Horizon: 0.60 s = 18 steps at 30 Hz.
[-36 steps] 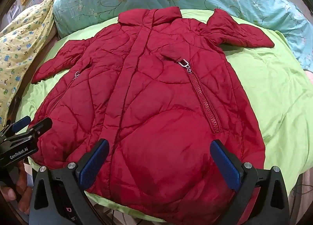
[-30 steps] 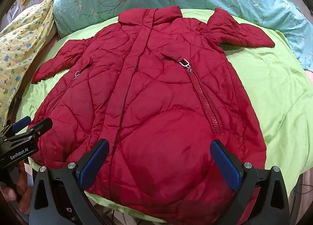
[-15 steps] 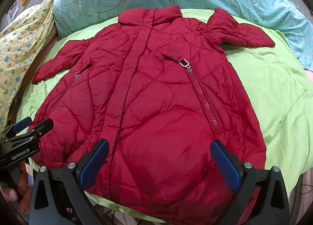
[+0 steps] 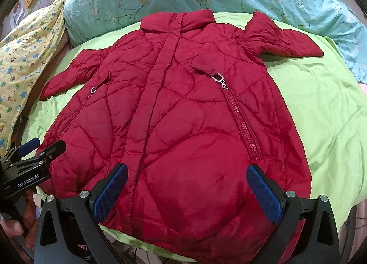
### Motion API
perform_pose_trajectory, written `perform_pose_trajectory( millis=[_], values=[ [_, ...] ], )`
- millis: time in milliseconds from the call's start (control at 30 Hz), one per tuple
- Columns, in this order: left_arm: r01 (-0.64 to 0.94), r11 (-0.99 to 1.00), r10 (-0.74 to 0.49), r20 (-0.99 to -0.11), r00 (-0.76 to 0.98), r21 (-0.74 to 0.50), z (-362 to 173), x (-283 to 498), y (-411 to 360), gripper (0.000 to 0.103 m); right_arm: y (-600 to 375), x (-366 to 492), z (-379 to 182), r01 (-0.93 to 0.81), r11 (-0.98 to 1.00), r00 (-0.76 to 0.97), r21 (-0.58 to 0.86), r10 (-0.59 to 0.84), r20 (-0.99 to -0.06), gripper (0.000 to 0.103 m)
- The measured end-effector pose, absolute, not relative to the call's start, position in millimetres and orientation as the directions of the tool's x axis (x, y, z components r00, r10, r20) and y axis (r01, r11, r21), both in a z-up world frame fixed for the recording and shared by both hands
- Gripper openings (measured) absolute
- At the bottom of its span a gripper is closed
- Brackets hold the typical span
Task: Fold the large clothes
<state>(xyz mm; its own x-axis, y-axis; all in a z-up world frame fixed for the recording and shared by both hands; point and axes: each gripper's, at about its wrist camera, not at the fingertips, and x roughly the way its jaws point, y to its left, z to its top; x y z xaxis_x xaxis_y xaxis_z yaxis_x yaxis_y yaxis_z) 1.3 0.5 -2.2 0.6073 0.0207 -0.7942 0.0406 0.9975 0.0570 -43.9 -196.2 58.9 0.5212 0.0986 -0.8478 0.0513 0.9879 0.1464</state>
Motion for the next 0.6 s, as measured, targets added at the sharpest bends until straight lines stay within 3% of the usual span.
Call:
perform_pose_trajectory(
  millis=[433, 600],
  values=[
    [0.04, 0.995, 0.045, -0.785, 0.618, 0.088, 3.5, 4.8, -2.3, 0.1, -197.5, -40.4, 61.9, 0.05, 0.986, 0.528, 0.158, 0.108, -0.843, 0.103],
    [0.042, 0.999, -0.047, -0.828, 0.559, -0.028, -1.5, 10.8, 0.3, 0.1, -197.5, -39.3, 61.5, 0.05, 0.986, 0.525, 0.161, 0.111, -0.844, 0.103]
  ],
)
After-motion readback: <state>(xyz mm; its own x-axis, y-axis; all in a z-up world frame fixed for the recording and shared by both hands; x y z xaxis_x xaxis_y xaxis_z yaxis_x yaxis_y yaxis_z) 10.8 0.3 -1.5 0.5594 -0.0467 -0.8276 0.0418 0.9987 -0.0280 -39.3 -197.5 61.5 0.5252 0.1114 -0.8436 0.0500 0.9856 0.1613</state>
